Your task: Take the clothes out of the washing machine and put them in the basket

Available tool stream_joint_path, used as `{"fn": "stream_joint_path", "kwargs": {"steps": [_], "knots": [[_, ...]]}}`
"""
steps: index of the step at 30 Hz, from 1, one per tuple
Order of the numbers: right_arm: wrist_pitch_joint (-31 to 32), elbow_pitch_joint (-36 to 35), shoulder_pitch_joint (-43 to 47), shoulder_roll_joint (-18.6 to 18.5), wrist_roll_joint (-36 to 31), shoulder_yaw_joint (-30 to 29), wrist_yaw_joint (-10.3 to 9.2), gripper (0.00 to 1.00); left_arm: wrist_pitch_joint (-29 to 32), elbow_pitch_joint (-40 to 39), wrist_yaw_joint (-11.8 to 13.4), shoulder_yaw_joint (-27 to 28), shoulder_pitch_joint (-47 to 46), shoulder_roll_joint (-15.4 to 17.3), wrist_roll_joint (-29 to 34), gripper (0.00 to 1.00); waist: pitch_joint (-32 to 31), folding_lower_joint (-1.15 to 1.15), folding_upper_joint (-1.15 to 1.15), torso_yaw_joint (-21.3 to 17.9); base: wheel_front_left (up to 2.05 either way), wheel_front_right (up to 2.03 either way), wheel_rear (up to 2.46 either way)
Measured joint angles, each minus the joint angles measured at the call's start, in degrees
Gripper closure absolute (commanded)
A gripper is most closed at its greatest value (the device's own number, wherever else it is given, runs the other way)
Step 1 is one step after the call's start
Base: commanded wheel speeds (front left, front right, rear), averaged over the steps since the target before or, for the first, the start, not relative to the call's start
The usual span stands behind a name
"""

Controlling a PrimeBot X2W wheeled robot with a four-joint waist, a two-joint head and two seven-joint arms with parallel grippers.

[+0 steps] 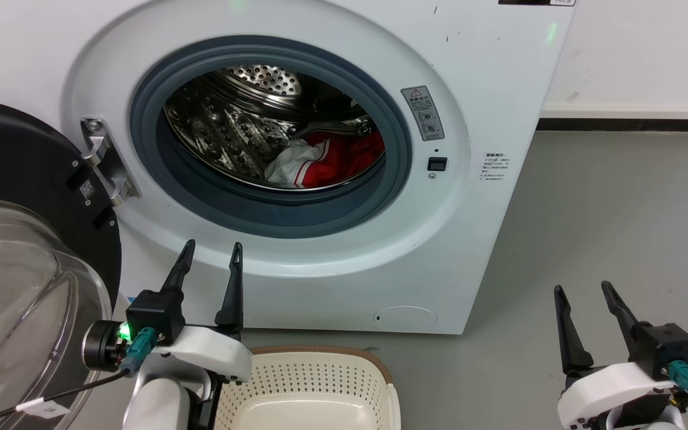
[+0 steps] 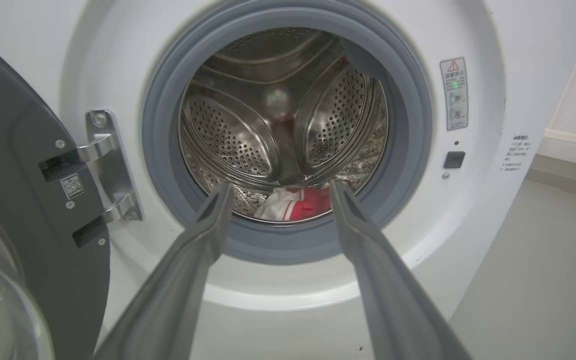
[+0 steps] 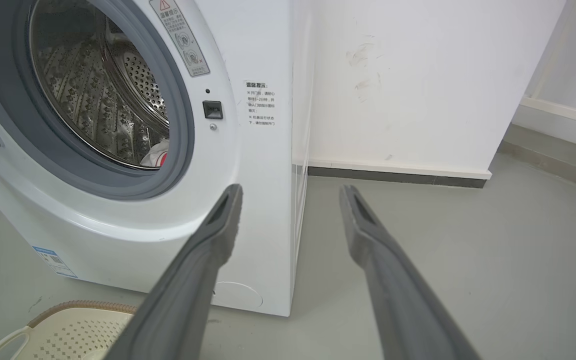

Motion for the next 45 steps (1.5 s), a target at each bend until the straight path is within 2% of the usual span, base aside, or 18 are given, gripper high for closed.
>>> {"fn": "stream_joint_path", "kwargs": {"steps": [6,29,38,45], "knots": [[-0.47,0.15,-0.01,-0.01,-1.78,0.01,0.0,0.0,-0.54,0.33,-0.1,0.12,-0.46,-0.03,2.03,0.0,0.08,0.0,0.0,0.0,0.0,0.0,0.0],[-0.31,-0.33,-0.62,-0.01,-1.4,0.48,0.0,0.0,-0.58,1.0,0.1,0.83,-1.59,-0.18,2.42,0.0,1.74,0.0,0.0,-0.47,0.0,0.0,0.0],[0.29,-4.08,-2.66,-0.04,-0.96,2.29,0.0,0.0,-0.66,5.33,0.44,1.75,-8.66,0.1,2.5,0.0,6.51,0.0,0.0,-2.19,0.0,0.0,0.0],[0.59,-6.78,-5.54,-0.08,-0.53,3.67,0.0,0.0,-0.66,12.2,0.52,2.49,-20.29,2.33,2.69,0.0,13.38,0.0,0.0,-4.5,0.0,0.0,0.0]]}}
